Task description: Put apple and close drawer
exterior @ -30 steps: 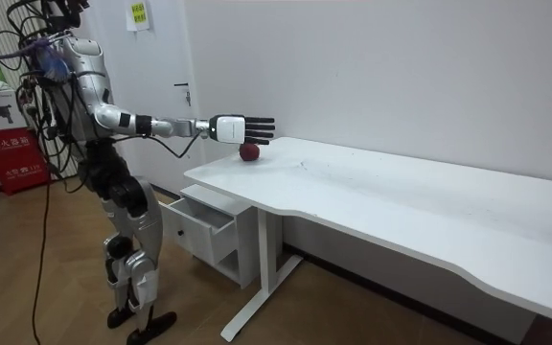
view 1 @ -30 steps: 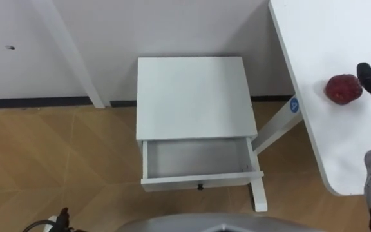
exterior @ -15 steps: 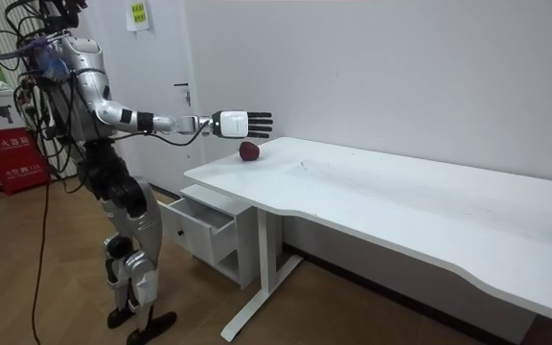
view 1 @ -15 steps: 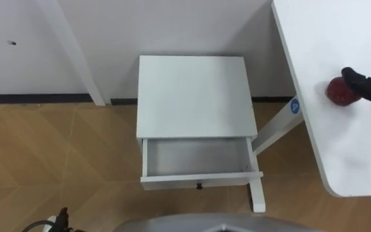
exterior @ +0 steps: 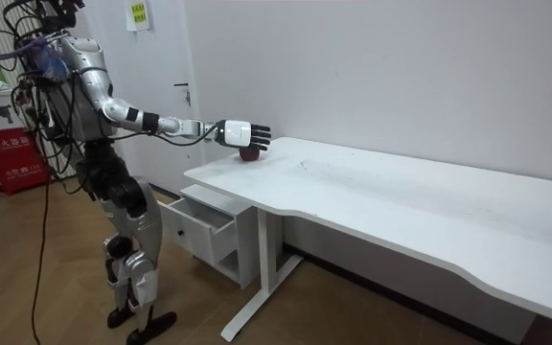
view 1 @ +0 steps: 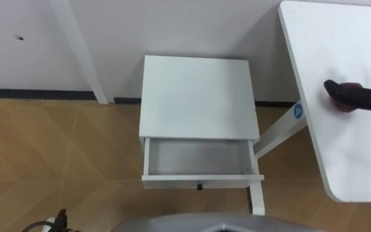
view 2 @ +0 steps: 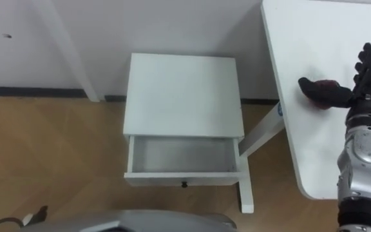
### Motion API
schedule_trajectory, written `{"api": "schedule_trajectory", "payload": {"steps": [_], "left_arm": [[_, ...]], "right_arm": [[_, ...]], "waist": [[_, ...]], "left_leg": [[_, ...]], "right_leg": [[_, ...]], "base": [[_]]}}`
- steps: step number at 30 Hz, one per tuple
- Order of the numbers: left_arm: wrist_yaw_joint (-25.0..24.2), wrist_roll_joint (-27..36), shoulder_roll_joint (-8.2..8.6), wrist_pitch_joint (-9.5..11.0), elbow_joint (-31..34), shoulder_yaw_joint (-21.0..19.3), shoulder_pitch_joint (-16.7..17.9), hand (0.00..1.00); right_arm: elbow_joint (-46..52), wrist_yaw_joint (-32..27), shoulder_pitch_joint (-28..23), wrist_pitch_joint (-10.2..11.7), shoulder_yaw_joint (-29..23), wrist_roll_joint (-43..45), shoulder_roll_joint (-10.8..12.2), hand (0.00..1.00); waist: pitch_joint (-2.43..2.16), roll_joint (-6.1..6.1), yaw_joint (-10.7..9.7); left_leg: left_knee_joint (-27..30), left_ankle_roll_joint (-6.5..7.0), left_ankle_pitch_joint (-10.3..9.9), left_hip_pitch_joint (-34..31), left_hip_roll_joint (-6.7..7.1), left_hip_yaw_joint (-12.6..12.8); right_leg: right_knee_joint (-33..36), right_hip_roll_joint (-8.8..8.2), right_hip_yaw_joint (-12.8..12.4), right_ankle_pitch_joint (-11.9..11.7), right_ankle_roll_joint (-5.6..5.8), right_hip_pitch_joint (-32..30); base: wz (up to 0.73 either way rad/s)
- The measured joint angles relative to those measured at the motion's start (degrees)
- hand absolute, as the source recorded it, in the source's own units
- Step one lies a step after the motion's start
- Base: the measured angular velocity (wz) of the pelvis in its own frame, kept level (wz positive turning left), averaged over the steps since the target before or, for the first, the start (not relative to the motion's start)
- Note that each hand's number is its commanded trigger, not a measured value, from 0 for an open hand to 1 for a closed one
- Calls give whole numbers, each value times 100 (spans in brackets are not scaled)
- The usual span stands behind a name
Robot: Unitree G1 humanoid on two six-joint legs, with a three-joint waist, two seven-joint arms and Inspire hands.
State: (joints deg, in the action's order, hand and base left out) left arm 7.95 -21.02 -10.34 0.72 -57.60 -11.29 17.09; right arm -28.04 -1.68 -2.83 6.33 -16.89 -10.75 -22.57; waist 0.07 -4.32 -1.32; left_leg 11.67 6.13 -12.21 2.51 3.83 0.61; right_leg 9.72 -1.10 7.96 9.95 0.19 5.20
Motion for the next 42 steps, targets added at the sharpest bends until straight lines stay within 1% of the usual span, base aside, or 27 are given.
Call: {"api": "schedule_trajectory", "payload": {"steps": [4, 6, 8, 11, 13, 17, 18, 19, 20, 21, 22, 23, 24, 25, 28, 30, 32, 36, 39, 41, 42], "left_arm": [[-1, 1, -3, -48, 0, -2, 7, 0], [-3, 0, -21, -52, 2, -1, -3, 0], [-10, 1, -77, -54, 5, 0, -5, 0], [-18, 4, -166, -79, 4, 15, -7, 0], [-18, 4, -198, -82, 4, 14, -4, 0], [-20, 4, -203, -82, 5, 7, -6, 0], [-21, 4, -204, -82, 5, 7, -5, 0], [-21, 6, -204, -82, 5, 6, -7, 0], [-21, 6, -204, -81, 5, 5, -7, 0], [-21, 6, -204, -81, 5, 5, -6, 0], [-21, 5, -204, -78, 5, 5, -5, 0], [-21, 5, -206, -77, 5, 5, -6, 0], [-21, 5, -207, -75, 5, 6, -9, 0], [-22, 6, -207, -70, 4, 7, -7, 0], [-23, 8, -209, -66, 4, 7, -3, 0], [-23, 7, -216, -61, 4, 13, -6, 0], [-23, 7, -219, -36, 4, 28, -9, 0], [-34, 8, -242, -35, 2, 33, -7, 0], [-133, 7, -294, -13, -1, 33, -6, 0], [-207, 7, -353, 14, -27, 42, -10, 0], [-222, 6, -367, 14, -32, 52, -10, 0]], "right_arm": [[-119, 191, 1, -23, 0, 14, -17, 0], [-274, 220, 52, -24, 0, 109, -21, 0], [-463, 240, 106, -96, 1, 206, -21, 0], [-553, 328, 105, -146, 1, 235, -21, 0], [-582, 376, 105, -147, 0, 331, -23, 0], [-655, 438, 106, -147, 0, 487, -23, 0], [-671, 438, 106, -147, 0, 488, -23, 6], [-700, 439, 107, -147, 0, 492, -23, 21], [-729, 439, 108, -147, 0, 543, -24, 59], [-741, 439, 108, -147, 0, 573, -24, 67], [-768, 438, 108, -146, -1, 650, -25, 97], [-838, 439, 110, -143, 0, 699, -29, 100], [-892, 439, 112, -140, -1, 719, -32, 100], [-942, 425, 118, -77, -10, 768, -45, 100], [-1111, 436, 217, -72, -11, 917, -244, 100], [-1232, 433, 284, -71, -11, 1064, -305, 100], [-1387, 432, 325, -44, -6, 1176, -388, 100], [-1491, 436, 403, -42, 5, 1354, -423, 100], [-1519, 435, 402, -42, 5, 1423, -423, 100], [-1519, 431, 404, -39, 4, 1613, -423, 100], [-1519, 431, 404, -36, 4, 1648, -423, 100]], "waist": [[-12, -21, -4], [2, -59, -4], [5, -126, -6], [4, -183, -53], [0, -187, -60], [3, -178, -69], [4, -178, -69], [5, -176, -70], [5, -176, -75], [5, -176, -78], [9, -172, -84], [9, -174, -88], [8, -176, -88], [7, -178, -92], [8, -183, -130], [13, -195, -137], [12, -209, -134], [24, -235, -122], [30, -241, -127], [25, -249, -120], [24, -250, -123]], "left_leg": [[-2, -2, 1, 38, -2, 4], [-9, -2, 1, 81, 0, -6], [-15, -2, 1, 114, 1, -24], [-1, -2, 1, 115, 12, -90], [4, -2, 1, 125, 15, -103], [6, -2, 1, 125, 18, -105], [5, -2, 1, 125, 17, -106], [5, -2, 1, 124, 17, -108], [5, -2, 1, 124, 17, -112], [5, -2, 1, 124, 17, -114], [4, -2, 1, 124, 18, -117], [4, -2, 1, 124, 18, -122], [4, -2, 1, 124, 18, -125], [4, -2, 1, 124, 19, -126], [5, -2, 1, 124, 20, -126], [5, -2, 1, 124, 17, -122], [3, -2, 1, 123, 16, -123], [5, -2, 0, 112, 17, -145], [12, -1, 0, 108, 18, -161], [16, -1, -1, 103, 20, -189], [17, -1, -1, 103, 22, -198]], "right_leg": [[-8, -22, 7, 0, 0, 39], [-9, -22, 8, 0, 0, 80], [-13, -22, 21, 0, 0, 124], [-11, -32, 107, 0, 0, 152], [-10, -39, 163, 0, 0, 168], [-16, -41, 166, 0, 0, 174], [-16, -41, 166, 0, 0, 174], [-16, -39, 166, 0, 0, 174], [-16, -39, 167, 0, 0, 175], [-15, -38, 168, 0, 0, 176], [-17, -36, 167, 0, 0, 176], [-16, -33, 171, 0, 0, 177], [-16, -32, 171, 0, 0, 177], [-16, -32, 171, 0, 0, 177], [-16, -37, 204, 0, 0, 181], [-20, -38, 254, 0, 0, 180], [-20, -49, 363, 0, 0, 181], [-15, -46, 382, 0, 0, 181], [-13, -43, 405, 0, 0, 185], [-6, -50, 482, 0, 0, 189], [-6, -54, 481, 0, 0, 193]], "base": [[0], [0], [4], [11], [7], [0], [0], [0], [0], [0], [0], [0], [0], [0], [0], [0], [0], [2], [4], [6], [8]]}}
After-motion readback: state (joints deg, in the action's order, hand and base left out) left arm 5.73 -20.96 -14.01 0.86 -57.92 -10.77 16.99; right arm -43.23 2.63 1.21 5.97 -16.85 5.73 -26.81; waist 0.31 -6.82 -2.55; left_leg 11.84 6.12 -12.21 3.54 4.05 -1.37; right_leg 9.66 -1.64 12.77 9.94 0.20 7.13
